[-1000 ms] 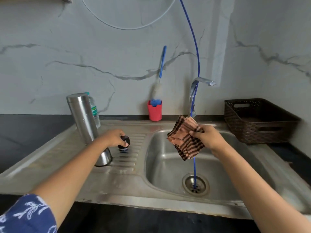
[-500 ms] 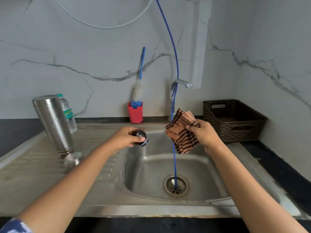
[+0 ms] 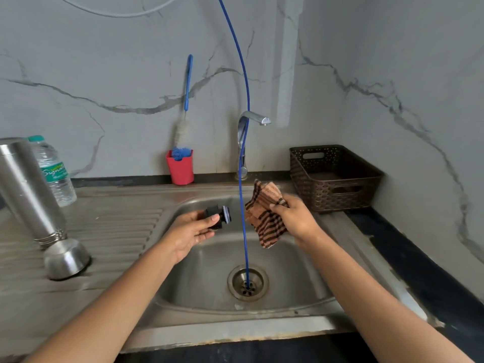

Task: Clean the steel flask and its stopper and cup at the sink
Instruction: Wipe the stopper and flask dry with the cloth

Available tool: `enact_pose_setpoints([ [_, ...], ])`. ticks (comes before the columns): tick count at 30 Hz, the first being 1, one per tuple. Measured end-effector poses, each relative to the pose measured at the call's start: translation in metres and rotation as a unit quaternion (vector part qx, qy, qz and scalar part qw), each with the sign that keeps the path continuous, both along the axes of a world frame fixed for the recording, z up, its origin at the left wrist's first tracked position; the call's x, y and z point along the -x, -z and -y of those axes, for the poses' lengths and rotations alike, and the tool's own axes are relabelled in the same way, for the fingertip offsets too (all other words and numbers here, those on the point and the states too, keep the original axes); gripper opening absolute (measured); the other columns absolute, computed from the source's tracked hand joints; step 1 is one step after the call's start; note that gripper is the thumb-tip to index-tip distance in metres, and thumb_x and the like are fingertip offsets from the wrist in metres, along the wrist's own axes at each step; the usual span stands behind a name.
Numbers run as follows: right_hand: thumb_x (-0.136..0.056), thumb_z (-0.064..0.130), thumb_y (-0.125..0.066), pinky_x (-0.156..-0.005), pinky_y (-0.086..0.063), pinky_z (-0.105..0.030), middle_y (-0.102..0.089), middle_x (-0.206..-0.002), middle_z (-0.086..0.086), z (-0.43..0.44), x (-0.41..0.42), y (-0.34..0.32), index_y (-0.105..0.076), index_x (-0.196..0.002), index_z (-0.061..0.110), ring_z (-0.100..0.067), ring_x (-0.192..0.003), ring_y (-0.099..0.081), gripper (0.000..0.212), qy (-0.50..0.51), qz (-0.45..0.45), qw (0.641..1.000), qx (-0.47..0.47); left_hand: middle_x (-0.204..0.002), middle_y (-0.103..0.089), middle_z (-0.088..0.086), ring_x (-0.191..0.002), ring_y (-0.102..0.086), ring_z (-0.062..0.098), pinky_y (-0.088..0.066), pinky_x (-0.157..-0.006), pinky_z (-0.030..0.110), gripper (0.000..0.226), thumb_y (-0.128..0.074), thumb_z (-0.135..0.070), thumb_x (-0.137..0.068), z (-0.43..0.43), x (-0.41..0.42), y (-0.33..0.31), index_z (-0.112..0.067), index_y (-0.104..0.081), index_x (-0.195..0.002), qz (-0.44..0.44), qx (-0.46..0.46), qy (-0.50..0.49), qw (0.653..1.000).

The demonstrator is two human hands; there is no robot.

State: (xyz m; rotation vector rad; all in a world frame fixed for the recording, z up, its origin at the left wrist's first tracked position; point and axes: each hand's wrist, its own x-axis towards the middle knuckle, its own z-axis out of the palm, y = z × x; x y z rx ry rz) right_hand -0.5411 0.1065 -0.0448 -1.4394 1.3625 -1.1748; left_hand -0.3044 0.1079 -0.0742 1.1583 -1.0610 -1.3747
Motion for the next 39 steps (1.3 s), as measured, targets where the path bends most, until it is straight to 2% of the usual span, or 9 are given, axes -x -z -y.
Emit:
enact_pose_setpoints([
  [5,-0.088,0.004,-0.051,-0.091,-0.043,-0.021,-0.066,-0.121,-0.004,-0.015,-0.026,0.010,-0.056,-0.131,0.022,-0.017,-0.110,-0.060,0.047,-0.029,-0.219,0.959,0.176,-0.082,-0.074,0.006,-0.079,-0.069,0.018,-0.057,-0.065,0.020,0.025,-0.069,-0.017,-0.075,-0.002,0.002,0.002,-0.009,-0.065,-0.098,-0.009,0.009,0.017,1.000],
  [8,-0.089,0.008,-0.056,-0.097,-0.045,-0.030,-0.053,-0.139,-0.001,-0.017,-0.041,0.020,-0.045,-0.141,0.020,-0.020,-0.122,-0.054,0.054,-0.084,-0.355,0.888,0.279,-0.080,-0.073,0.007,-0.074,-0.068,0.017,-0.056,-0.062,0.020,0.028,-0.070,-0.022,-0.071,-0.003,0.004,-0.001,-0.009,-0.066,-0.095,-0.029,0.005,0.013,0.999],
  [13,-0.086,0.012,-0.052,-0.076,-0.056,-0.028,-0.059,-0.132,-0.004,-0.020,-0.043,0.032,-0.055,-0.133,0.014,-0.021,-0.110,-0.064,0.047,-0.041,-0.493,0.759,0.424,-0.077,-0.073,0.010,-0.069,-0.071,0.017,-0.058,-0.063,0.022,0.011,-0.065,-0.015,-0.085,-0.004,-0.002,-0.002,-0.006,-0.066,-0.093,-0.048,-0.019,0.002,0.999],
  [16,-0.081,0.009,-0.066,-0.076,-0.057,-0.029,-0.059,-0.132,-0.004,-0.016,-0.053,0.032,-0.054,-0.134,0.014,-0.024,-0.109,-0.064,0.054,-0.032,-0.491,0.783,0.382,-0.088,-0.074,0.012,-0.078,-0.071,0.019,-0.059,-0.066,0.024,0.028,-0.071,-0.017,-0.071,-0.006,-0.001,-0.005,-0.006,-0.066,-0.096,-0.033,-0.002,0.009,0.999],
  [20,-0.089,0.032,-0.062,-0.086,-0.050,-0.035,-0.052,-0.140,0.000,-0.010,-0.055,0.020,-0.046,-0.140,0.018,-0.028,-0.113,-0.060,0.055,-0.086,-0.459,0.838,0.283,-0.087,-0.074,0.004,-0.085,-0.070,0.018,-0.057,-0.071,0.026,0.024,-0.073,-0.002,-0.074,-0.009,-0.002,-0.005,-0.011,-0.067,-0.096,0.021,0.023,0.015,0.999],
  [27,-0.083,0.008,-0.068,-0.067,-0.060,-0.035,-0.059,-0.132,-0.007,-0.017,-0.046,0.034,-0.054,-0.134,0.012,-0.029,-0.106,-0.065,0.053,-0.075,-0.516,0.762,0.384,-0.093,-0.072,0.013,-0.087,-0.069,0.022,-0.057,-0.068,0.025,0.023,-0.069,-0.005,-0.080,-0.007,0.004,-0.001,-0.003,-0.065,-0.102,-0.011,0.009,-0.010,1.000],
  [30,-0.091,0.019,-0.059,-0.087,-0.053,-0.039,-0.051,-0.140,-0.003,-0.013,-0.055,0.022,-0.047,-0.139,0.015,-0.029,-0.117,-0.057,0.050,-0.095,-0.458,0.822,0.324,-0.094,-0.072,0.012,-0.088,-0.070,0.020,-0.058,-0.069,0.024,0.022,-0.070,-0.003,-0.078,-0.009,0.002,-0.001,-0.005,-0.065,-0.100,-0.006,0.017,-0.002,1.000],
  [33,-0.087,0.006,-0.049,-0.097,-0.045,-0.037,-0.055,-0.137,0.000,-0.007,-0.051,0.012,-0.053,-0.134,0.017,-0.025,-0.122,-0.053,0.049,-0.130,-0.380,0.882,0.246,-0.089,-0.073,0.006,-0.081,-0.071,0.015,-0.058,-0.068,0.022,0.024,-0.071,0.001,-0.076,-0.011,0.000,-0.001,-0.009,-0.066,-0.097,0.021,0.027,0.006,0.999],
  [39,-0.091,0.007,-0.055,-0.083,-0.054,-0.039,-0.042,-0.147,-0.005,-0.015,-0.044,0.039,-0.040,-0.144,0.016,-0.030,-0.119,-0.056,0.056,-0.123,-0.501,0.789,0.333,-0.095,-0.072,0.012,-0.087,-0.070,0.020,-0.057,-0.066,0.022,0.023,-0.069,-0.003,-0.079,-0.010,0.003,0.002,-0.006,-0.066,-0.102,-0.015,0.008,-0.007,1.000],
])
